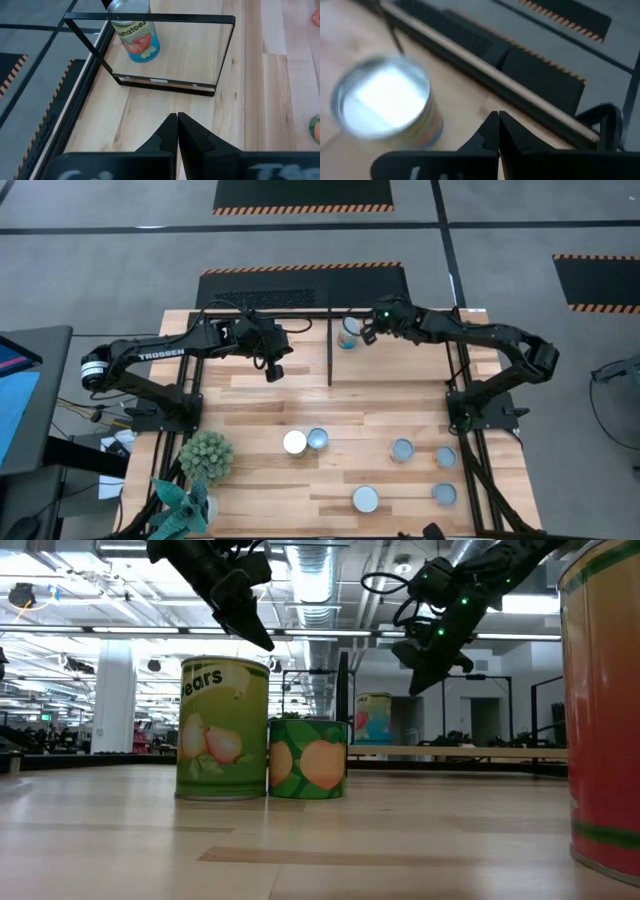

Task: Pick and place cans onto a shelf
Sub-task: Put the canned tomatoes on the shelf

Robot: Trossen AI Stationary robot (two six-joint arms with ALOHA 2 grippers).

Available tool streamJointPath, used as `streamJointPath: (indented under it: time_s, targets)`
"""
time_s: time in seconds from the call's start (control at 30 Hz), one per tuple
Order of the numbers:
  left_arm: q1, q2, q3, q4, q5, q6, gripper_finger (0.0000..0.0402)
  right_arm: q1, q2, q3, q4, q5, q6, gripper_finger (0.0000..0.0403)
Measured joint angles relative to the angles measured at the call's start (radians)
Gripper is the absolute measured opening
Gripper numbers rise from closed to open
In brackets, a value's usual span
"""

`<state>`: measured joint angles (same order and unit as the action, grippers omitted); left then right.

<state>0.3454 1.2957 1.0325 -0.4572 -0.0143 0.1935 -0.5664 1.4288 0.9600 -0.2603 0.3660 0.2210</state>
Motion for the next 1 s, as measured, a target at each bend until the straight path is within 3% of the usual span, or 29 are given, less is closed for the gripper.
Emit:
streamJointPath:
  time_s: [0.2, 0.33, 0.63, 1.0]
  targets:
    - [0.000, 0.000, 0.000, 0.000, 0.000, 0.000, 0.0000, -0.081, 0.000, 0.000, 0.007, -0.106, -0.008, 0.0017]
    - [0.000, 0.000, 0.000, 0.001, 0.000, 0.003, 0.0000, -0.053, 0.000, 0.000, -0.038, -0.134, -0.001, 0.0017]
    - [0.000, 0.000, 0.000, 0.003, 0.000, 0.004, 0.0000, 0.060, 0.000, -0.017, -0.054, -0.075, -0.009, 0.0017]
    - [0.000, 0.000, 0.000, 0.003, 0.000, 0.029, 0.0000, 0.043, 0.000, -0.138, 0.178, -0.066, -0.020, 0.0018]
